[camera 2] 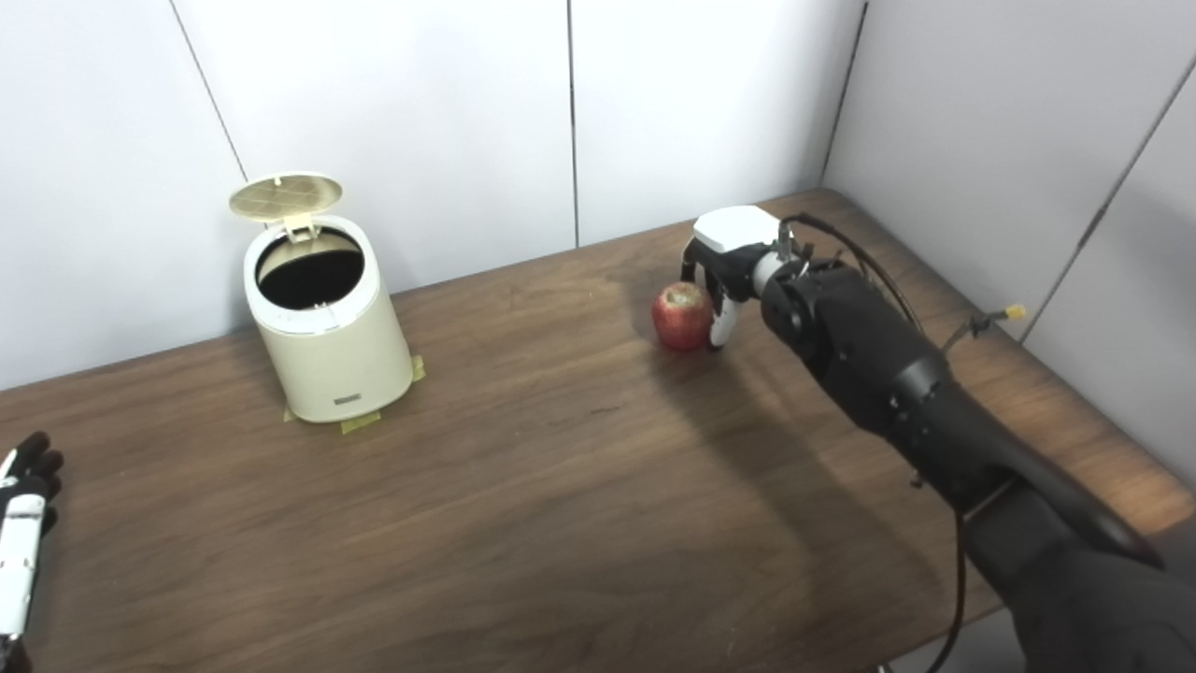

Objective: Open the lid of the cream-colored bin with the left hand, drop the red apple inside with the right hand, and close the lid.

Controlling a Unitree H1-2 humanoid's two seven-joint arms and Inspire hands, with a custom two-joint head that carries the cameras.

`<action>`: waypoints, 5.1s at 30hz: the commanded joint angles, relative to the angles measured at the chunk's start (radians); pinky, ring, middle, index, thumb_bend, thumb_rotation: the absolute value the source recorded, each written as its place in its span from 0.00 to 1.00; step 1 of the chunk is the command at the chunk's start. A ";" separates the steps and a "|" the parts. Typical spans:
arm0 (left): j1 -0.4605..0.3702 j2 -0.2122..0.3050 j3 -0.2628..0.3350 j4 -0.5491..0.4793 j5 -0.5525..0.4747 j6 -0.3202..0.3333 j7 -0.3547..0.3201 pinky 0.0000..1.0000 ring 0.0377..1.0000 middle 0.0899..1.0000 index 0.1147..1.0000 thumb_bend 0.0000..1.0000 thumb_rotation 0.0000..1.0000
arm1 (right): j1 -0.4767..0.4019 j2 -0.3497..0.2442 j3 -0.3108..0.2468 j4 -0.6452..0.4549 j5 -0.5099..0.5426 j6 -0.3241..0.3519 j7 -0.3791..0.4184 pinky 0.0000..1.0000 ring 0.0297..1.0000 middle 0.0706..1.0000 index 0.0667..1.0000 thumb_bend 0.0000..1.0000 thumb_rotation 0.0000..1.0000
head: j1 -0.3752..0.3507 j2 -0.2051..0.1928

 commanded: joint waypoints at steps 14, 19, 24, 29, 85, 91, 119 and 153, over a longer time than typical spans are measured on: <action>-0.039 -0.007 0.008 -0.024 0.010 -0.007 -0.007 1.00 0.99 0.96 0.99 0.23 0.98 | 0.008 0.008 -0.030 -0.043 0.034 0.001 -0.081 0.36 0.43 0.40 0.48 0.53 0.00 | -0.001 0.006; -0.041 -0.008 0.011 -0.025 0.003 -0.007 -0.007 1.00 0.99 0.96 0.99 0.22 0.97 | 0.010 0.013 -0.033 -0.033 0.044 -0.007 -0.094 0.36 0.43 0.39 0.49 0.53 0.00 | 0.000 0.008; -0.042 -0.009 0.011 -0.024 0.006 -0.007 -0.011 1.00 0.99 0.96 0.99 0.23 0.96 | 0.008 0.021 -0.048 -0.025 0.072 -0.013 -0.109 0.47 0.50 0.46 0.44 0.53 0.00 | 0.004 0.009; -0.044 0.000 0.006 -0.018 0.004 -0.008 -0.005 1.00 0.99 0.95 0.98 0.23 0.96 | 0.005 0.025 -0.058 -0.035 0.082 -0.005 -0.115 0.47 0.40 0.48 0.45 0.52 0.00 | 0.006 0.008; -0.024 0.049 -0.062 -0.006 0.017 -0.015 0.039 1.00 0.99 0.95 0.97 0.27 0.95 | 0.007 0.318 -0.229 -0.295 0.350 0.123 -0.297 0.40 0.41 0.45 0.45 0.52 0.00 | 0.118 -0.018; -0.018 0.051 -0.065 0.002 -0.002 -0.022 0.051 1.00 0.98 0.95 0.97 0.27 0.97 | 0.008 0.303 -0.222 -0.278 0.329 0.102 -0.312 0.41 0.42 0.45 0.44 0.52 0.00 | 0.120 -0.019; -0.017 0.078 -0.083 0.012 -0.001 -0.019 0.063 1.00 0.99 0.96 0.98 0.30 0.98 | -0.087 0.127 -0.030 -0.195 0.067 0.123 -0.089 0.77 0.96 1.00 0.97 1.00 0.23 | 0.110 -0.013; -0.024 0.085 -0.079 0.018 -0.019 -0.023 0.060 1.00 0.98 0.96 0.97 0.31 0.98 | -0.249 0.087 0.013 0.160 0.087 0.107 -0.054 0.71 0.84 0.86 0.81 1.00 0.11 | 0.103 -0.008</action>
